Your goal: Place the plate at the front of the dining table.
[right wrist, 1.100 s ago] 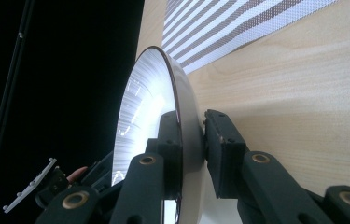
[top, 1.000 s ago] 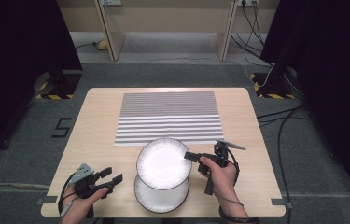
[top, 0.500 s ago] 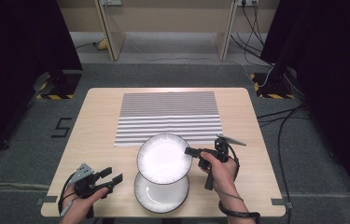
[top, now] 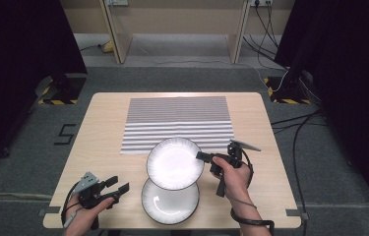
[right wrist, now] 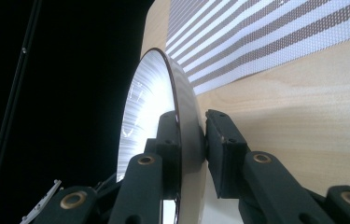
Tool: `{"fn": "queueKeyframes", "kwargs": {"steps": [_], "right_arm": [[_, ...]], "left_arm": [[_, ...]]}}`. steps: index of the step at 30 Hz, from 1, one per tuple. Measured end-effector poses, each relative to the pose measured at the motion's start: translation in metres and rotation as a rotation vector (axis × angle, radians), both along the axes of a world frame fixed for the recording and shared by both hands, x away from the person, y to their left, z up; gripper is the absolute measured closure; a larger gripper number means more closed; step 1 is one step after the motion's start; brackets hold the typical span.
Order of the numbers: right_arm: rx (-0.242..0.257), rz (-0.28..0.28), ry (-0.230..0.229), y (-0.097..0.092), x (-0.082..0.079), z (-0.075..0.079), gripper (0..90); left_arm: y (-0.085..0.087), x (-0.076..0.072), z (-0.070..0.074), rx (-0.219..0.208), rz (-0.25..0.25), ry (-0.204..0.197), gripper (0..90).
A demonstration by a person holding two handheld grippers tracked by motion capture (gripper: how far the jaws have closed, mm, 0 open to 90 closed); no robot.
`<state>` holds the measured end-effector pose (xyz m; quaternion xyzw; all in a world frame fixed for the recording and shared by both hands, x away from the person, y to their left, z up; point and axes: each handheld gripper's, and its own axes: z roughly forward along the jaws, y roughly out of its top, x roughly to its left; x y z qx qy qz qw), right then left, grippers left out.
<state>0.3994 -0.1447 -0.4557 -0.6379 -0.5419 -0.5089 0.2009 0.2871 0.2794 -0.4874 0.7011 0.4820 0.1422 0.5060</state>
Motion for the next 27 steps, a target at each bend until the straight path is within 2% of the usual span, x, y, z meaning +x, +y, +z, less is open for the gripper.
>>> {"fn": "queueKeyframes", "kwargs": {"steps": [27], "right_arm": [[0.002, -0.045, -0.008, -0.004, 0.018, 0.009, 75.0]], "left_arm": [[0.000, 0.001, 0.000, -0.001, 0.001, -0.001, 37.7]]}}
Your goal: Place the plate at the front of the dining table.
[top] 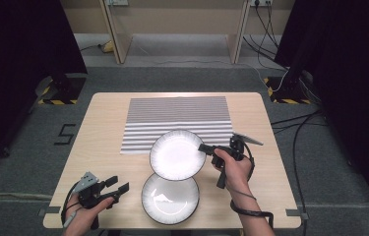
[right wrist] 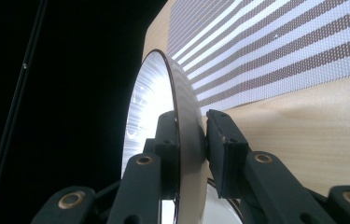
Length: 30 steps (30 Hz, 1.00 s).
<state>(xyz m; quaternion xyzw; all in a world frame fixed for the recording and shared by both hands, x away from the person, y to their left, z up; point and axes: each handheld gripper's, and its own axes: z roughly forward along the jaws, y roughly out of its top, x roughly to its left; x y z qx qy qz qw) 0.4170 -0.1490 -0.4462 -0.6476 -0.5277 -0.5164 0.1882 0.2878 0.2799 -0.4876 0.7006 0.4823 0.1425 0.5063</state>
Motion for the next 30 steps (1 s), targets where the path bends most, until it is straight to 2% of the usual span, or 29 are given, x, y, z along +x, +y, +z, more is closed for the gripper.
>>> {"fn": "queueKeyframes", "kwargs": {"steps": [26, 30], "right_arm": [[-0.002, -0.019, -0.011, 0.001, 0.015, 0.007, 74.3], [0.003, -0.025, -0.001, 0.001, 0.017, 0.007, 74.3]], "left_arm": [[0.001, 0.001, 0.000, -0.001, 0.000, -0.001, 37.7], [0.001, 0.001, 0.000, 0.000, 0.002, -0.002, 37.6]]}}
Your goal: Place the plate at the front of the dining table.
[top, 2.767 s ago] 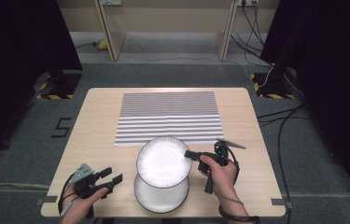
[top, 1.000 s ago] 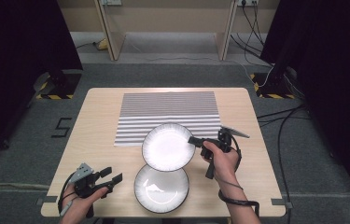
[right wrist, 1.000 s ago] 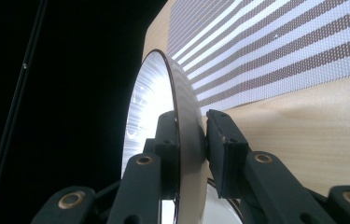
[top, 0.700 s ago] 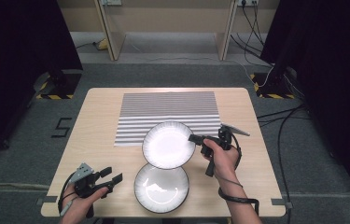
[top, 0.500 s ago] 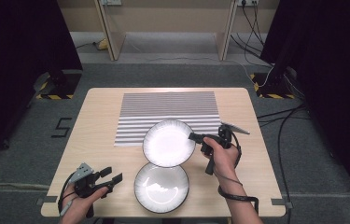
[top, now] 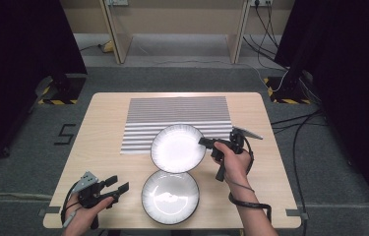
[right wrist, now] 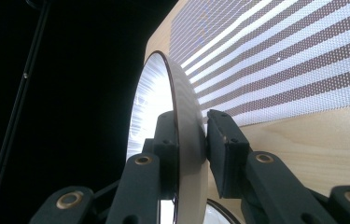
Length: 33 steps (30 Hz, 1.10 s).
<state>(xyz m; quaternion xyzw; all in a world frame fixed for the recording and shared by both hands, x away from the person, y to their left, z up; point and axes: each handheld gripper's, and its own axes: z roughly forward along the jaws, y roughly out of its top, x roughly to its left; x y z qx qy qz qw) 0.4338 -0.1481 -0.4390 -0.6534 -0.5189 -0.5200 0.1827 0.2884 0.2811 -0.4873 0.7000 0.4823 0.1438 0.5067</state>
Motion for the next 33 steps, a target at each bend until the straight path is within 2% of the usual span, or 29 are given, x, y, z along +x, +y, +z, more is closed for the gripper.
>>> {"fn": "queueKeyframes", "kwargs": {"steps": [10, 33], "right_arm": [[-0.011, -0.005, -0.001, 0.000, 0.005, -0.001, 74.2], [-0.002, -0.024, 0.002, 0.002, 0.016, 0.004, 74.0]], "left_arm": [[0.000, 0.000, 0.000, -0.005, 0.001, 0.001, 37.7], [0.001, 0.000, 0.000, -0.001, 0.001, 0.003, 37.7]]}}
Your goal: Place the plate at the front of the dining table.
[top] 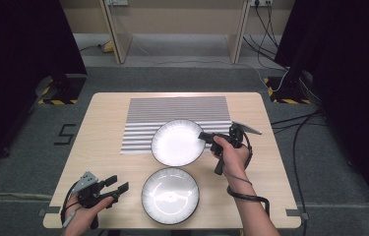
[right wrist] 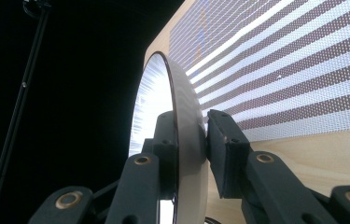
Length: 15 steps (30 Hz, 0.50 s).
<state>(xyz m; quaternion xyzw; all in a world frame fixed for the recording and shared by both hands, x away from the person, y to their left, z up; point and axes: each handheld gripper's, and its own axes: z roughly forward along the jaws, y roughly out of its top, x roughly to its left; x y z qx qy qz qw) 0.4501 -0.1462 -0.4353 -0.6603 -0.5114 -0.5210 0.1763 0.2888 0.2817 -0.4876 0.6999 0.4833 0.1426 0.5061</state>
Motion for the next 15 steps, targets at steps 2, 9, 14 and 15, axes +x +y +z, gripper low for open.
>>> {"fn": "queueKeyframes", "kwargs": {"steps": [2, 9, 14, 15], "right_arm": [[-0.002, -0.001, 0.000, -0.0001, 0.0013, 0.0011, 73.9], [0.004, -0.010, -0.003, -0.0006, 0.0045, 0.0033, 74.0], [0.002, -0.016, -0.002, -0.0007, 0.0064, 0.0038, 74.0], [0.004, -0.017, 0.000, -0.0007, 0.0068, 0.0040, 74.0]], "left_arm": [[0.0000, 0.0000, -0.0001, 0.001, 0.000, 0.000, 37.7], [-0.0004, 0.0001, -0.0002, 0.001, -0.001, 0.000, 37.7], [-0.0002, 0.0002, 0.0001, 0.000, 0.000, -0.001, 37.7], [-0.0003, 0.0002, 0.0001, 0.000, 0.000, 0.000, 37.7]]}}
